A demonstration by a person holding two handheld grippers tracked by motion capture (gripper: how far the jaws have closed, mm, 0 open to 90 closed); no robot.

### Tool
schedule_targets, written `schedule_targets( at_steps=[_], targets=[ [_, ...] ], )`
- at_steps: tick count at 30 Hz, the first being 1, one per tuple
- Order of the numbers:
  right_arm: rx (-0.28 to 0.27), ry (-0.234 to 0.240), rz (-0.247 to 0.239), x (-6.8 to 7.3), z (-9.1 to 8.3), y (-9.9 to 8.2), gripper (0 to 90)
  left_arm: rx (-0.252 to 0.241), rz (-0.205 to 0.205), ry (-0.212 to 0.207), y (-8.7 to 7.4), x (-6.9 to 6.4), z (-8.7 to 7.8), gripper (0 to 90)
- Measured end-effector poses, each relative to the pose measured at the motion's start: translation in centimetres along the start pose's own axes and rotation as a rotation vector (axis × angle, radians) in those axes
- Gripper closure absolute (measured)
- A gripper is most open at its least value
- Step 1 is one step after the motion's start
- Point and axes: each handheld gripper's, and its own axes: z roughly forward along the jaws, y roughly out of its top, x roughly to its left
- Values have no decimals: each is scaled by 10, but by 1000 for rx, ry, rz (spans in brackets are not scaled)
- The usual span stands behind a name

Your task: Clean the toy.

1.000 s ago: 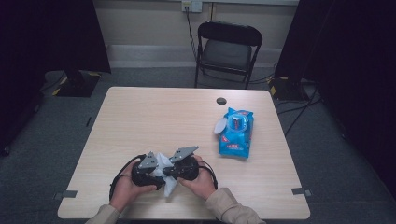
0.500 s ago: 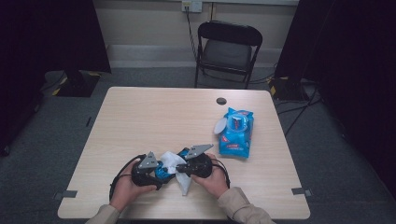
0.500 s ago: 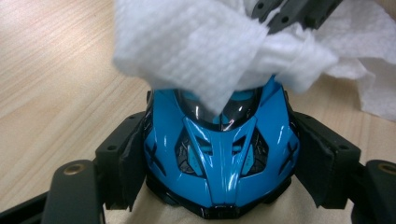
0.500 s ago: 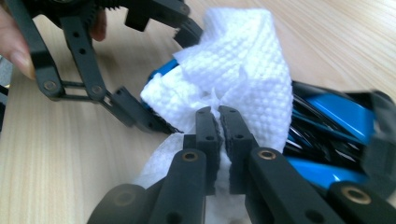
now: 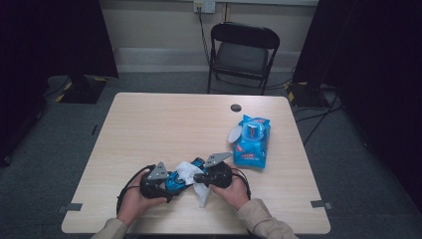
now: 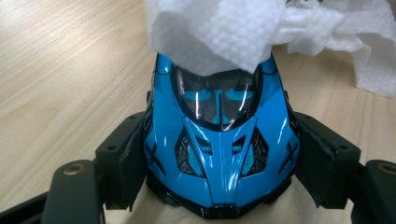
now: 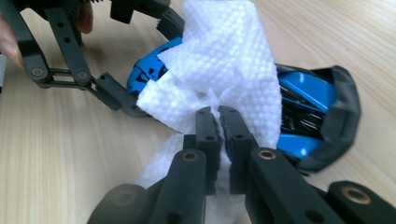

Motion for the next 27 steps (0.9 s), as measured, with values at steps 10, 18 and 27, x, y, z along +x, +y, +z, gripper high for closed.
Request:
schedule_targets(
  at_steps=[10, 18, 27],
  targets=[
    [11, -10, 18, -5, -5, -6, 876, 0, 0, 0, 0, 0, 0, 255],
    [11, -27, 42, -12, -11, -11, 876, 0, 0, 0, 0, 0, 0, 255],
    [24, -43, 38, -16, -18, -12, 876, 0, 0, 0, 0, 0, 0, 255]
  ],
)
